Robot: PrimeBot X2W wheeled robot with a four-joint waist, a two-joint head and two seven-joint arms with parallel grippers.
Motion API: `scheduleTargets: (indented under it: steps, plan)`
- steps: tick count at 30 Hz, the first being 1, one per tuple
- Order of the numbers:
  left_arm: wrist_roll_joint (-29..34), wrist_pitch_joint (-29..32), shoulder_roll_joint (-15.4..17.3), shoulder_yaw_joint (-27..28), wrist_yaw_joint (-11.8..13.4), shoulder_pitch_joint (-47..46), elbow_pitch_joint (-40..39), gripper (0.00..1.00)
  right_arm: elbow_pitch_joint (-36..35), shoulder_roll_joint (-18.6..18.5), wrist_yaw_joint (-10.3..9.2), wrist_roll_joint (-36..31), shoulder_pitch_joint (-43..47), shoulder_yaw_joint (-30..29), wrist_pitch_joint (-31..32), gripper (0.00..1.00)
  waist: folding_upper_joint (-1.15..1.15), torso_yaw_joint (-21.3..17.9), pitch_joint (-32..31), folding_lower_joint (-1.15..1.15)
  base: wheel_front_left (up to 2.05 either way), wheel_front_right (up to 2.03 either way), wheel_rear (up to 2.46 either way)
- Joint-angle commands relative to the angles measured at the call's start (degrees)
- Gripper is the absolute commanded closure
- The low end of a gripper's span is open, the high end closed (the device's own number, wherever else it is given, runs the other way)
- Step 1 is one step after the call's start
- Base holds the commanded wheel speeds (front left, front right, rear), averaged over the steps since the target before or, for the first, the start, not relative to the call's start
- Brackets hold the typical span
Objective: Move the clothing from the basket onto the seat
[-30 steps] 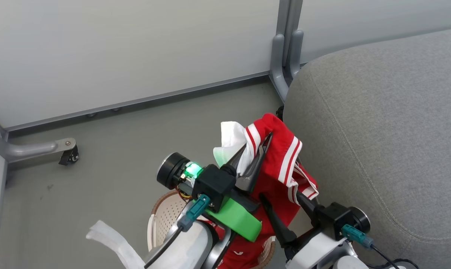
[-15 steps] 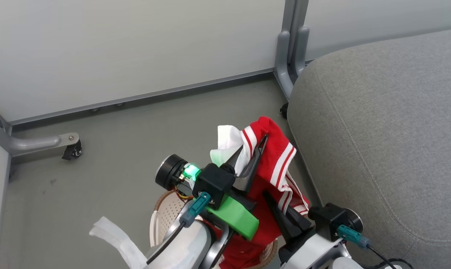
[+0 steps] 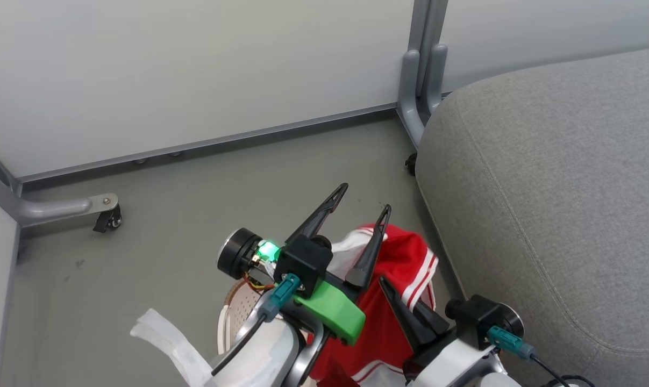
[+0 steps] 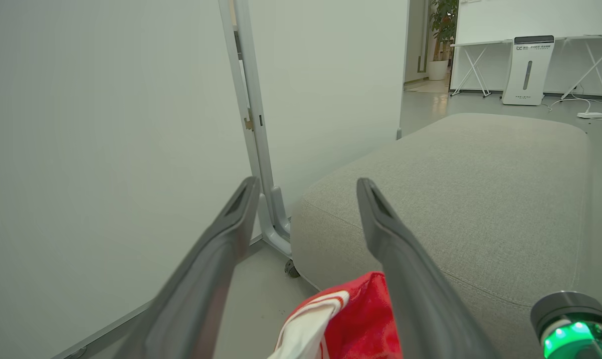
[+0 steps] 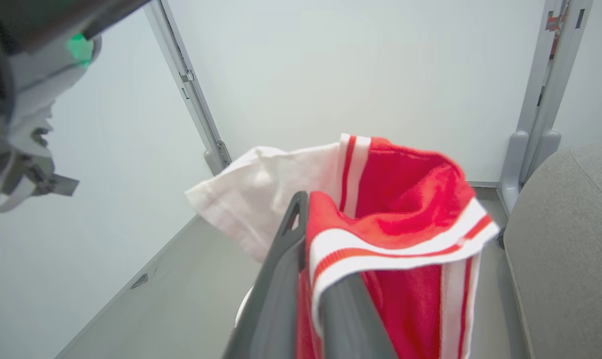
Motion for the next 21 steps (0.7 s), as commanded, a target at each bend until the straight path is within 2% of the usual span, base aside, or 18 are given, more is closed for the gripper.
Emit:
scheduleTargets:
  steps: [1, 11, 21]
  plan:
    - [0.20, 0.08, 0.32, 0.00, 0.39, -0.50, 0.19, 0.00, -0.41, -0.36, -0.08, 0.15, 0.60, -0.03, -0.12, 1.00, 0.00, 0.03, -0.07, 0.00, 0.00, 0.00, 0.00]
    - [-0.38, -0.60, 1.10, 0.25, 1.03, 0.06, 0.42, 0.00, -1.14, -0.40, -0.08, -0.37, 0.35, -0.22, -0.12, 1.00, 0.00, -0.24, -0.09, 0.00, 0.00, 0.00, 0.00]
    - [-0.03, -2.85, 2.69, 1.59, 3.11, 1.87, 1.11, 0.00, -4.62, -0.92, -0.08, -2.23, -1.17, -2.68, -0.12, 1.00, 0.00, -1.69, 0.52, 0.00, 0.00, 0.00, 0.00]
